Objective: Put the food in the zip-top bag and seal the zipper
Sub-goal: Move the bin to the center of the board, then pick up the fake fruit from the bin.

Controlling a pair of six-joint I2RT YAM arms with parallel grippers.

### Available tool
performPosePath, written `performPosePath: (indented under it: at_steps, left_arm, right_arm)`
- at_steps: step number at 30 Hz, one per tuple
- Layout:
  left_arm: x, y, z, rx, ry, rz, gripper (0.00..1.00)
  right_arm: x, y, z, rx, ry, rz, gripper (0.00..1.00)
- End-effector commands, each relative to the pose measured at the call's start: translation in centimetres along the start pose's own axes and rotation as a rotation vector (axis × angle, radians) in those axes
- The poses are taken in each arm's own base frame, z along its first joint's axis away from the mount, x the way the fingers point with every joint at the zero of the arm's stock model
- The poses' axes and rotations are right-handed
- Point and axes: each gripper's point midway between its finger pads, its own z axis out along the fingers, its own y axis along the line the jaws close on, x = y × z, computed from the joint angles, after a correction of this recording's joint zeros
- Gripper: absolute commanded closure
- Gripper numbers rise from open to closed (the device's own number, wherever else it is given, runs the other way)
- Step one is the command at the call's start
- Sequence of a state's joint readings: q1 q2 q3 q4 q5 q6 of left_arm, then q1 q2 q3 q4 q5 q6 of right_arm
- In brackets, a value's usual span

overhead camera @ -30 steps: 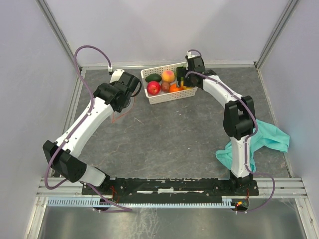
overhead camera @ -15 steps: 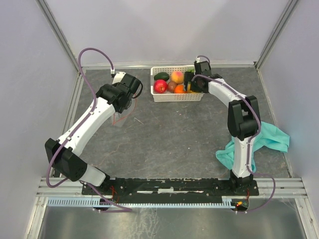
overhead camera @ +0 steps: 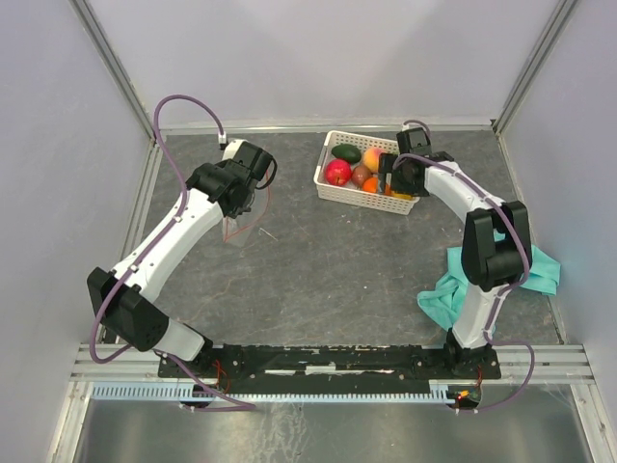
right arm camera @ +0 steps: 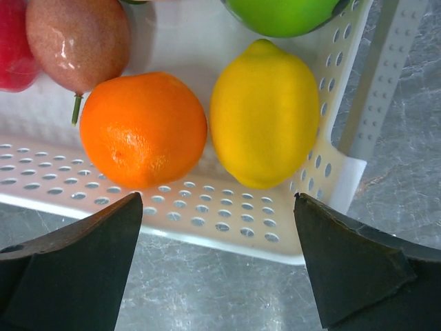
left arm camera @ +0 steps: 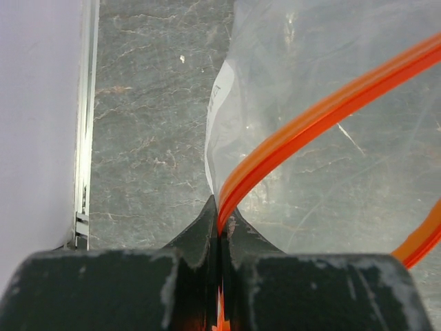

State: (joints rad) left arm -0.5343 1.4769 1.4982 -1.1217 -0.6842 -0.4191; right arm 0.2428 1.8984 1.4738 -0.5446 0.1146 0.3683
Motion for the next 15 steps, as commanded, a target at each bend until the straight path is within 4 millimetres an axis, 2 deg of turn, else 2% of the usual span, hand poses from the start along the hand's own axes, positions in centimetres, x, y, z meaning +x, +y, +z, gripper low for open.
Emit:
performPosePath:
  at_steps: [1, 6, 15]
  left_arm:
    - [-0.8, -0.9, -0.1, 0.065, -0.025, 0.002, 0.97]
    - [-0.8, -1.9, -0.1, 0.107, -0.011, 0.002, 0.97]
    - [-0.8, -2.6, -0.5, 0.151, -0.002, -0.009, 0.97]
  right_arm:
    - [-2.6, 0.5, -3.5, -0.036, -0.085, -0.032, 0.01]
    - [-4.1, 2.4, -3.6, -0.102, -0.124, -0.033, 0.03]
    - [-5.7, 5.4, -1.1, -0.134, -0.151, -0.038, 0.03]
